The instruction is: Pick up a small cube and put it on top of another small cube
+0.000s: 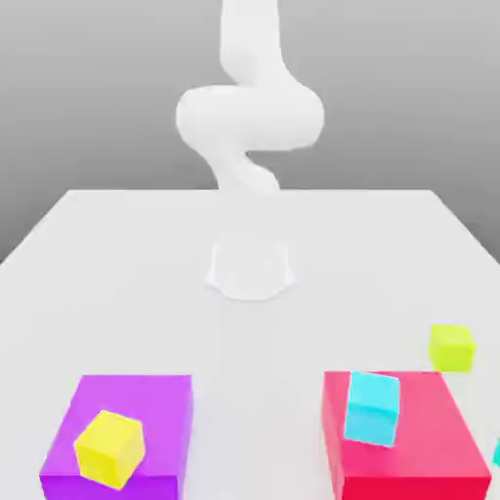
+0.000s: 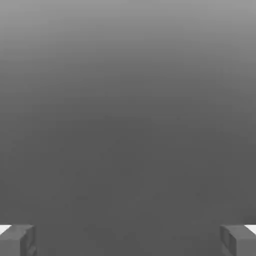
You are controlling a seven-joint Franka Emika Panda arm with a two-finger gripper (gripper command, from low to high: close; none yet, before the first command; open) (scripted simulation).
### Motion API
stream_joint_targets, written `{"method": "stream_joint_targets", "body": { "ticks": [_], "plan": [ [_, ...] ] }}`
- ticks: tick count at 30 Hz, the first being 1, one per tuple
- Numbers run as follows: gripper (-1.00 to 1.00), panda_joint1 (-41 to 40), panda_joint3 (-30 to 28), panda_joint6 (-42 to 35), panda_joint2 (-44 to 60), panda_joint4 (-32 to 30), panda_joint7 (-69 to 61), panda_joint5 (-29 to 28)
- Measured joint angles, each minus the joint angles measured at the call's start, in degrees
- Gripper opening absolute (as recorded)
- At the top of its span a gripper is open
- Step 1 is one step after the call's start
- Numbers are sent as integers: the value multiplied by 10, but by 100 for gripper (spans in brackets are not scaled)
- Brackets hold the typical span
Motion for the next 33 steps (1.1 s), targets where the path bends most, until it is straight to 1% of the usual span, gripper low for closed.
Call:
{"method": "stream_joint_targets", "body": {
  "ticks": [6,11,17,20,22,23,25,29,30,33],
  "plan": [
    [0,95,28,67,118,-56,-93,25],
    [0,165,63,121,214,-100,-164,38],
    [0,235,118,188,329,-155,-232,30],
    [0,274,147,221,388,-182,-250,5],
    [0,312,155,243,428,-200,-253,-26],
    [0,318,153,254,448,-207,-250,-44],
    [0,331,136,283,490,-207,-232,-81],
    [0,378,77,348,573,-194,-189,-141],
    [-100,388,65,360,588,-191,-183,-148],
    [-100,388,65,360,588,-191,-183,-149]
  ]
}}
